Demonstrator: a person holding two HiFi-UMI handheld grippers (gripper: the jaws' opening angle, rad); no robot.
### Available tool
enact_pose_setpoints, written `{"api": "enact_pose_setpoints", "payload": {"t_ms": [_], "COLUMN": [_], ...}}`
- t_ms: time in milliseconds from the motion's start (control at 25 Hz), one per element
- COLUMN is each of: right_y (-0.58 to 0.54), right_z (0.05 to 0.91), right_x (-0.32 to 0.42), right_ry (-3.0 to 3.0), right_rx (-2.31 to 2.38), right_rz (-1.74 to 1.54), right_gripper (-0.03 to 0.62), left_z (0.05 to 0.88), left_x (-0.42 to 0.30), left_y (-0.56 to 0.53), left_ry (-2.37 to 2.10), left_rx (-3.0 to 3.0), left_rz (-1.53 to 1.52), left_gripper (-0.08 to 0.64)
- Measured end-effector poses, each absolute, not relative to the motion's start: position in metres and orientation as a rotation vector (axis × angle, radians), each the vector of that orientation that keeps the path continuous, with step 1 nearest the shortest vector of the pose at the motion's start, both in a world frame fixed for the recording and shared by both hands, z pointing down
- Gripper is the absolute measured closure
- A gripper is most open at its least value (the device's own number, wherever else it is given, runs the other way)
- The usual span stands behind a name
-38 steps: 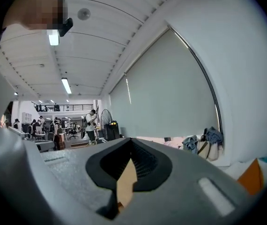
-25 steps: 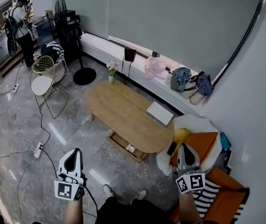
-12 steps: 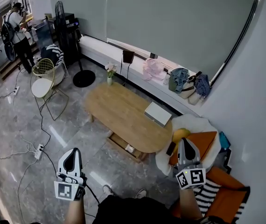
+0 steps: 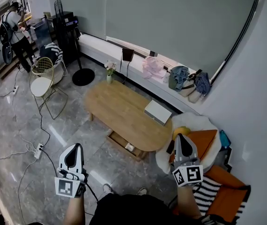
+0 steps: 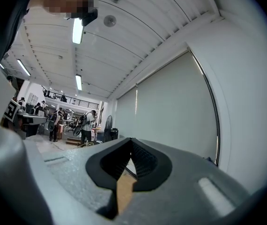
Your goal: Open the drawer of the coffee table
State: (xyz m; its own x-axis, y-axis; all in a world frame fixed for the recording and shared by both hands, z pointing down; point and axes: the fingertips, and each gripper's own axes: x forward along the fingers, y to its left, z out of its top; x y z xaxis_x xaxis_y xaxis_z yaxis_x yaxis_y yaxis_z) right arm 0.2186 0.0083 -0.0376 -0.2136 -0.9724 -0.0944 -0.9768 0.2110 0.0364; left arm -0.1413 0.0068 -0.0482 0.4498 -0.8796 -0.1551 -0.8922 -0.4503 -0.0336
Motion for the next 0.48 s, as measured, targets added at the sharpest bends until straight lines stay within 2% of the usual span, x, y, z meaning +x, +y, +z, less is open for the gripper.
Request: {"api": "enact_pose_setpoints", "payload": {"t_ms": [480], "right_y": [0.0047], "right_z": [-0.0367], "right_x": [0.2108], "right_ry": [2.401], "right_rx": [-1.939], "right_rz": [0.122], "right_gripper": [0.588], "left_z": [-0.0515], "left_x": [-0.1354], "left_y": [-0.0019], "left_ry": [1.556], "left_rx": [-2.599], "left_rz": [0.165], "left_gripper": [0.554]}}
